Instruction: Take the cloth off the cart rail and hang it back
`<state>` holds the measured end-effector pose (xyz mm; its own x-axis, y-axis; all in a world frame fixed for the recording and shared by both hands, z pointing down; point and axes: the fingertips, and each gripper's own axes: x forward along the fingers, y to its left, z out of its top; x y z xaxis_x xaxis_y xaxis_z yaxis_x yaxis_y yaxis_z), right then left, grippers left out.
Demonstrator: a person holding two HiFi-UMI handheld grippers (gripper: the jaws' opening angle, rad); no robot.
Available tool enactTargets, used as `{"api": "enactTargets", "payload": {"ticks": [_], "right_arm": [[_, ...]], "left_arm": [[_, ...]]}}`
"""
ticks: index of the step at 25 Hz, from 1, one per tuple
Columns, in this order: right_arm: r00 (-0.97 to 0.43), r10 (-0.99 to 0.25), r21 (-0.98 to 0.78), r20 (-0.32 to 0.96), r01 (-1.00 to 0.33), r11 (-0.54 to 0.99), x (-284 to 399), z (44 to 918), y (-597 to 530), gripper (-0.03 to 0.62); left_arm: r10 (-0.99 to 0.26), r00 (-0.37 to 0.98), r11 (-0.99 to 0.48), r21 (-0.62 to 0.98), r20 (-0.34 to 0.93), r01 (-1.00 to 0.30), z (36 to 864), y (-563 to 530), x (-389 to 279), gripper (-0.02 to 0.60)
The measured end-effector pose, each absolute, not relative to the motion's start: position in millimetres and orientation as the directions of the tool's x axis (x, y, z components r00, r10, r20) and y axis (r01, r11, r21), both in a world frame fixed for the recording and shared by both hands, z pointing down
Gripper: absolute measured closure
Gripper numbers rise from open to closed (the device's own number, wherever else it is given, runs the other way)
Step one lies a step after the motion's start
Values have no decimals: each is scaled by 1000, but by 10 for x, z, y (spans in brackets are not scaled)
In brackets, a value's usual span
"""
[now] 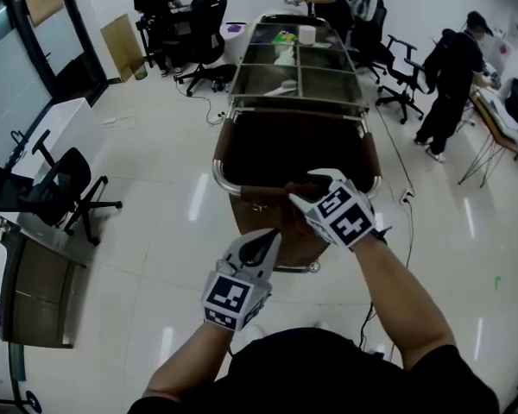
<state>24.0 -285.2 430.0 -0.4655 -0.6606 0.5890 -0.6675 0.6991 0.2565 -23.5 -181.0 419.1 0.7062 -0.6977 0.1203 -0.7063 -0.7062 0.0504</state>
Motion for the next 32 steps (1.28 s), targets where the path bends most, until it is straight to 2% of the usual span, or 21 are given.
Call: {"api": "enactTargets", "payload": {"ticks": [6, 11, 13, 16, 21, 32], "right_arm": [[-435, -602, 227, 670, -652, 724, 221, 4555, -2918, 363], [-490, -585, 185, 647, -643, 743, 172, 4497, -2893, 443], [-500, -595, 177, 629, -653, 736, 193, 4462, -2887, 501], [-522, -606, 150, 601, -670, 727, 231, 4408, -2856, 526], [-598, -643, 52, 479, -712, 701, 302, 4069, -2784, 531], [-669, -735, 26, 111, -737, 675, 696, 2719, -2220, 531]], "left_arm": [[-697, 707, -707, 54, 117, -706, 4179, -1831, -277, 581], [-697, 707, -707, 49, 121, -706, 4181, -1807, -297, 581], [-697, 707, -707, 50, 122, -706, 4184, -1800, -300, 581], [-700, 704, -704, 52, 120, -708, 4187, -1779, -300, 581], [-703, 702, -701, 56, 113, -711, 4178, -1718, -284, 581], [-720, 685, -683, 63, 106, -728, 4098, -1593, -297, 581]]}}
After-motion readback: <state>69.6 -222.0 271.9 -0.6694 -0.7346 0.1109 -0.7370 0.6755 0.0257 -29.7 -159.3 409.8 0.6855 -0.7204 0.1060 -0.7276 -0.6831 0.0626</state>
